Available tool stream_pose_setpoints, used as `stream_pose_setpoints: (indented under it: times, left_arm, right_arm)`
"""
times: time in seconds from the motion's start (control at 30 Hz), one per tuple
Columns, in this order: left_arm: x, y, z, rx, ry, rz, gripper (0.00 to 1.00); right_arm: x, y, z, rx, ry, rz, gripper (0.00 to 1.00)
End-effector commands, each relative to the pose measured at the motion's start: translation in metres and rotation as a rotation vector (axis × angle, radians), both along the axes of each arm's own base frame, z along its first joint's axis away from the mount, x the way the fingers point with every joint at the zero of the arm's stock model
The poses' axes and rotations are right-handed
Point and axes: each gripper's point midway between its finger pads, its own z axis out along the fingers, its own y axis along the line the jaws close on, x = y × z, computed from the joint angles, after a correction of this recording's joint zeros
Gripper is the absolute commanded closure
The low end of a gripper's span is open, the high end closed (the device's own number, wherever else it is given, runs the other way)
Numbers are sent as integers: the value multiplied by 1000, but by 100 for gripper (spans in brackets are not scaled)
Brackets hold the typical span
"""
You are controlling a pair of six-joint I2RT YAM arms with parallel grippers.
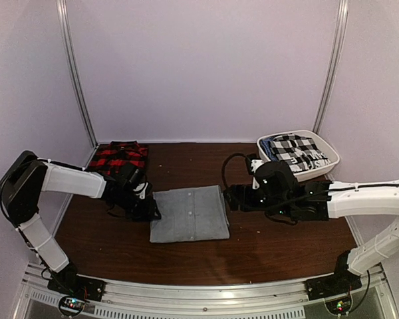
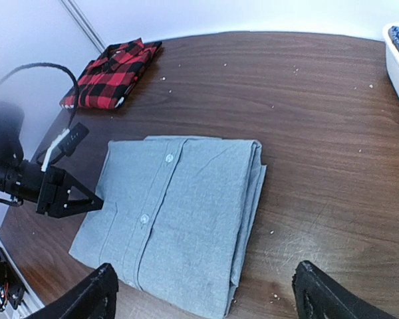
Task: Fold and stack the long sleeve shirts
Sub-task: Pick up the square-folded shirt from the center of the board.
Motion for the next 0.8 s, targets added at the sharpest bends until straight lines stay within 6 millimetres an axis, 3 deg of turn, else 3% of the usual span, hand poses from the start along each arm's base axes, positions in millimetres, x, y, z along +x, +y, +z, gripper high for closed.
stream_pose_setpoints:
  times: [0.0,0.2,0.37,0.57,0.77]
  left_arm:
    - [-2,2,-11,17,34,-1,56]
    - [-4,-3,-12,-4,47,2,58]
    - [-5,-13,-10,-39,57,1,58]
    - [-6,-23,-12,-44,57,-1,61]
    - [-4,-10,-13,4,35,57,65]
  right_arm:
    - [12,-26,12,-27,-54,-93,1]
    - [23,-55,19,38,-74,-198,0]
    - [25,-67,24,69,-94,-198,0]
    - [25,-70,17,86,-84,-166,2]
    - [19,-56,-2,55,-24,-82,7]
